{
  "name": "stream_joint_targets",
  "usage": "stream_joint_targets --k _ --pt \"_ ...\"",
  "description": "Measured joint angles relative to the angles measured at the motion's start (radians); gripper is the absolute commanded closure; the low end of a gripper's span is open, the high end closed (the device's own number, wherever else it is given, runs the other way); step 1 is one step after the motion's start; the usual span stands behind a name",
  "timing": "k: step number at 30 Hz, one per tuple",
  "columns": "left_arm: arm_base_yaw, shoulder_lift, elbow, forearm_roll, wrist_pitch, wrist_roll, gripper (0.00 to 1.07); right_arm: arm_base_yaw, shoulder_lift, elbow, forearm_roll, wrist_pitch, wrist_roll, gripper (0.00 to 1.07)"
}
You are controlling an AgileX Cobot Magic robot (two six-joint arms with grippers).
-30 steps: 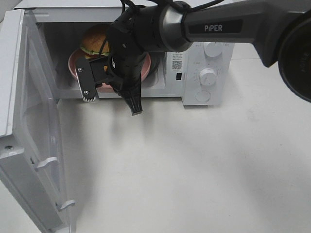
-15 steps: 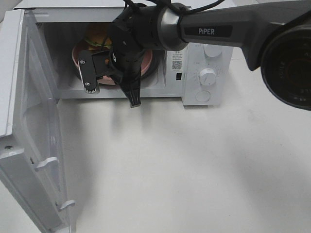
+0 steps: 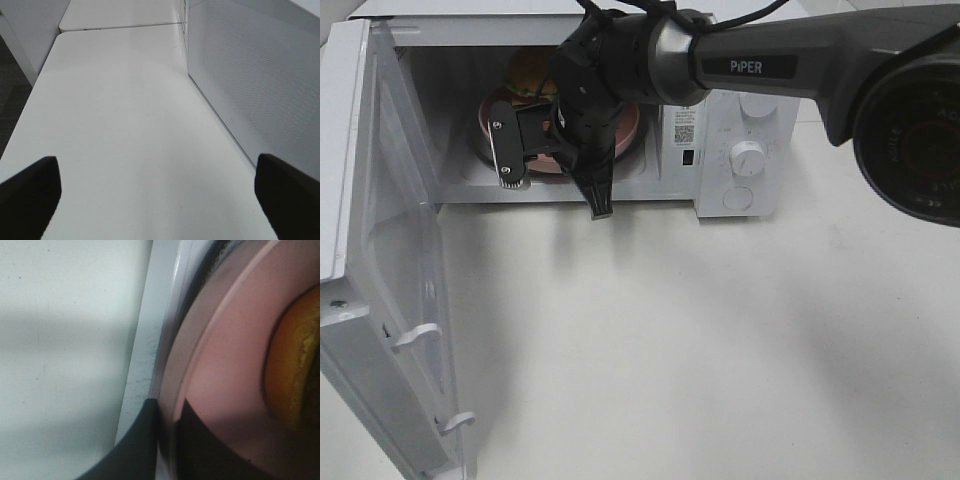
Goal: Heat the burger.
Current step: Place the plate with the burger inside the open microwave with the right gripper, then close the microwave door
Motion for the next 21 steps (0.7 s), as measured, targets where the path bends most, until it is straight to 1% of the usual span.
stream_joint_targets --k 1,2,3,4,5,6,7,8,9,10,11,12,18,19,21 --pt "0.000 0.000 0.000 0.000 0.000 0.000 0.09 0.000 0.000 0.000 0.000 0.000 0.002 0.98" --pt "0.000 0.000 0.000 0.000 0.000 0.000 0.09 -0.001 0.000 0.000 -0.004 -0.001 0.010 0.93" --pt "0.000 0.000 0.000 0.000 0.000 0.000 0.09 -0.001 0.000 0.000 -0.004 -0.001 0.010 0.93" --pt "0.000 0.000 0.000 0.000 0.000 0.000 0.09 -0.001 0.000 0.000 -0.007 -0.016 0.012 0.88" --pt "0.000 0.000 0.000 0.000 0.000 0.000 0.09 -0.001 0.000 0.000 -0.007 -0.016 0.012 0.88" --pt "0.000 0.000 0.000 0.000 0.000 0.000 0.09 -0.001 -0.001 -0.003 -0.007 -0.024 0.014 0.85" --pt "0.000 0.000 0.000 0.000 0.000 0.000 0.09 -0.001 -0.004 -0.006 -0.011 -0.042 0.015 0.79" --pt "0.000 0.000 0.000 0.000 0.000 0.000 0.09 -0.001 -0.004 -0.006 -0.011 -0.042 0.015 0.79" --pt "0.000 0.000 0.000 0.000 0.000 0.000 0.09 -0.001 -0.006 -0.009 -0.011 -0.050 0.015 0.73" --pt "0.000 0.000 0.000 0.000 0.000 0.000 0.09 -0.001 -0.007 -0.010 -0.011 -0.050 0.015 0.71" --pt "0.000 0.000 0.000 0.000 0.000 0.000 0.09 -0.001 -0.007 -0.010 -0.011 -0.050 0.015 0.71" --pt "0.000 0.000 0.000 0.000 0.000 0.000 0.09 -0.001 -0.007 -0.010 -0.011 -0.049 0.016 0.67" --pt "0.000 0.000 0.000 0.000 0.000 0.000 0.09 0.001 -0.007 -0.010 0.005 -0.052 0.017 0.61" --pt "0.000 0.000 0.000 0.000 0.000 0.000 0.09 0.003 -0.008 -0.009 0.013 -0.054 0.017 0.58" --pt "0.000 0.000 0.000 0.000 0.000 0.000 0.09 0.003 -0.009 -0.008 0.022 -0.054 0.017 0.57"
